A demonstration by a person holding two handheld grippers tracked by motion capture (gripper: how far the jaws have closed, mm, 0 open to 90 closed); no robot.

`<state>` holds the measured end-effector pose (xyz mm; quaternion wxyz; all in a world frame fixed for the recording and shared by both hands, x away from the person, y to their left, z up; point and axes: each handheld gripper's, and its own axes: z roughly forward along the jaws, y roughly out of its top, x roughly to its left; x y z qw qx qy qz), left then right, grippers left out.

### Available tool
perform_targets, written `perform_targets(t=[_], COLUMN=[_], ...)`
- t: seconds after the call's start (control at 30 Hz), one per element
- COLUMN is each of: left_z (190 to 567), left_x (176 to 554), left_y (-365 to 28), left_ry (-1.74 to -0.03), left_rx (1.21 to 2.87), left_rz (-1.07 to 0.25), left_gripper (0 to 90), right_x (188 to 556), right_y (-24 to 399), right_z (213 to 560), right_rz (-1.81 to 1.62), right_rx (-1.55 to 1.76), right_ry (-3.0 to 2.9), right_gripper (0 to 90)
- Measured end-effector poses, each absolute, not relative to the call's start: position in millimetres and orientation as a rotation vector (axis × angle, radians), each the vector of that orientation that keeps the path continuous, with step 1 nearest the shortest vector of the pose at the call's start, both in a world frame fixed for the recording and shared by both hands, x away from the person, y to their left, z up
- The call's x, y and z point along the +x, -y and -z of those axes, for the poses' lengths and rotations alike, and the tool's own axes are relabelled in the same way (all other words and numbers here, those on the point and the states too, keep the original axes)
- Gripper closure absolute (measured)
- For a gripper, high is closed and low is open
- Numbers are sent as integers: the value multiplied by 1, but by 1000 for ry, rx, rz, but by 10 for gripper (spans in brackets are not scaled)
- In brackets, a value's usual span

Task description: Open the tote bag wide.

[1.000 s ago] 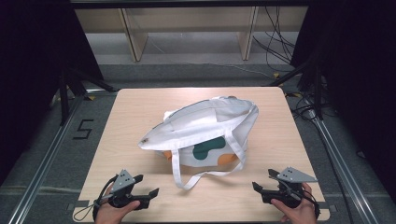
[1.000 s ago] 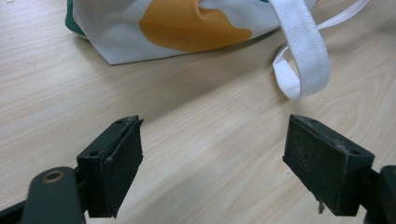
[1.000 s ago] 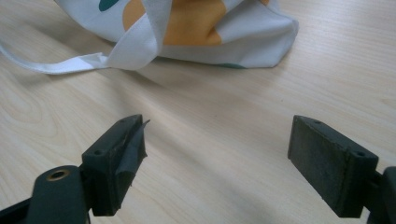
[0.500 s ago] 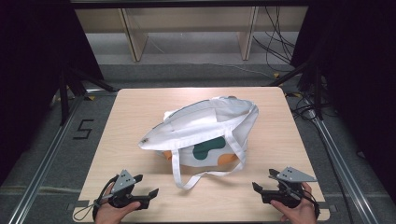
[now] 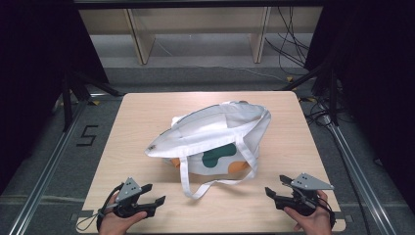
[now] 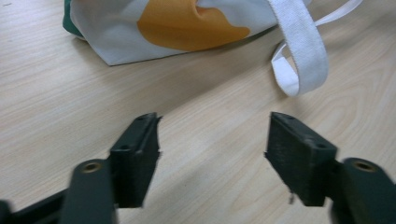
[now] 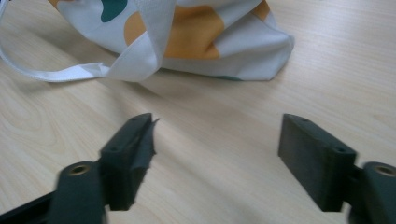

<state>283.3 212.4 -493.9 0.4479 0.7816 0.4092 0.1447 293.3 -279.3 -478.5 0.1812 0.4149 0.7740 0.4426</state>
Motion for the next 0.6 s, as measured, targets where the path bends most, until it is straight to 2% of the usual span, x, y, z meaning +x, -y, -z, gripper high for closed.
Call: perform_targets(t=[0.03,0.07,0.1,0.13,0.17,0.2,0.23,0.3,0.4,0.6], left_z=[493,493,492,488,488,487,485,480,476,464], left_x=[284,283,284,283,283,284,284,286,289,295], left_y=[-213,-213,-214,-215,-215,-215,-214,-215,-214,-211], left_ry=[-986,-1001,-990,-975,-975,-961,-943,-926,-895,-883], left_rx=[1942,1929,1934,1926,1926,1923,1929,1929,1941,1926], left_rz=[-362,-353,-359,-359,-359,-367,-369,-371,-381,-347], left_gripper=[377,450,559,641,692,760,760,862,896,896], right_x=[296,295,298,298,298,301,299,303,309,318], right_y=[280,280,281,282,282,284,284,285,282,274], right_z=[478,476,474,471,471,469,466,461,456,436], right_rz=[-1252,-1248,-1257,-1258,-1258,-1263,-1249,-1251,-1254,-1276], right_rx=[1149,1164,1136,1124,1124,1092,1116,1078,1048,984], right_ry=[-2179,-2185,-2177,-2184,-2184,-2178,-2177,-2191,-2215,-2211], right_gripper=[366,411,567,622,622,682,736,816,885,900])
